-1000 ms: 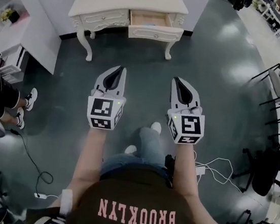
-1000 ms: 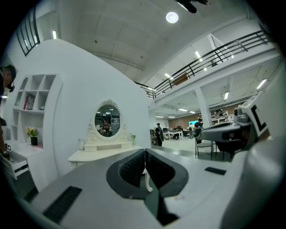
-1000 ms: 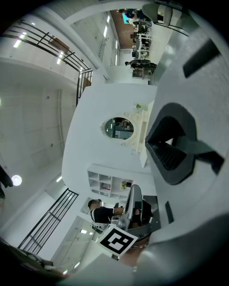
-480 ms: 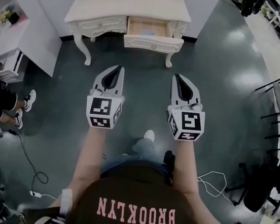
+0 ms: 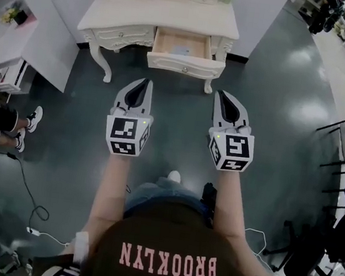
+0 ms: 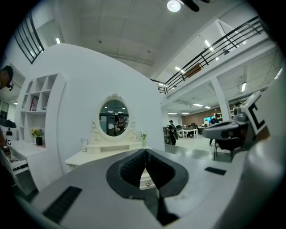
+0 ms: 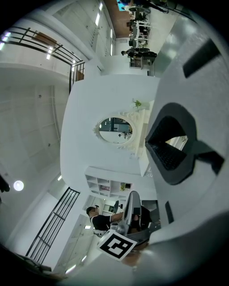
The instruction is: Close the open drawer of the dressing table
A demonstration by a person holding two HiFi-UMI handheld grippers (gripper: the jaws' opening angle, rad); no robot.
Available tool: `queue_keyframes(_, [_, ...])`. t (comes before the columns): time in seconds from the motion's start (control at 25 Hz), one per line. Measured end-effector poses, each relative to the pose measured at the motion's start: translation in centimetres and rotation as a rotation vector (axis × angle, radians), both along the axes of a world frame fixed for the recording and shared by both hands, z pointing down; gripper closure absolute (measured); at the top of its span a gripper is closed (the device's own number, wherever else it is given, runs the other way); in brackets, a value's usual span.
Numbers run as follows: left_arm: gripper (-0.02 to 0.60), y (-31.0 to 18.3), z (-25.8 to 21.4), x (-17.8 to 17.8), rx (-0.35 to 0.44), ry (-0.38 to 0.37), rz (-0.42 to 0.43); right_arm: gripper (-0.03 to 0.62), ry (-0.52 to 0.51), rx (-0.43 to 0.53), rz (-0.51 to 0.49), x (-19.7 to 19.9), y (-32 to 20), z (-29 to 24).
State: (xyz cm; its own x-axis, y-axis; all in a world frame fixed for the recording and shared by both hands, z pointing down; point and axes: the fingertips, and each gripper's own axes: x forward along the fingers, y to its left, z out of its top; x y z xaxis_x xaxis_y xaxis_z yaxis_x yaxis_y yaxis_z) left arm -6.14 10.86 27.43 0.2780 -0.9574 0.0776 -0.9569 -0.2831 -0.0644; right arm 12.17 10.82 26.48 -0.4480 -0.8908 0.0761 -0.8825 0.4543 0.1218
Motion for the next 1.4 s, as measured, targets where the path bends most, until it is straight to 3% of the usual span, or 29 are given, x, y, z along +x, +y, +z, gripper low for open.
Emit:
queue_keyframes(0.48, [0.577, -4.7, 2.7, 0.7, -0.056, 0.010, -0.078, 0.600, -0.021, -0.037, -0.008, 2.1, -6.8, 1.8])
queue_keyframes(0.92, [0.577, -12.0, 5.9, -0.5, -0.125, 0.003, -0.049, 0.600, 0.012, -0.120, 0.005, 0.7, -13.9, 5.2])
queue_keyframes(1.4, [0.577, -19.6, 11.4, -2.1, -0.240, 0.009, -0.037, 0.600, 0.011, -0.297, 0.043, -0.2, -20.6, 12.4])
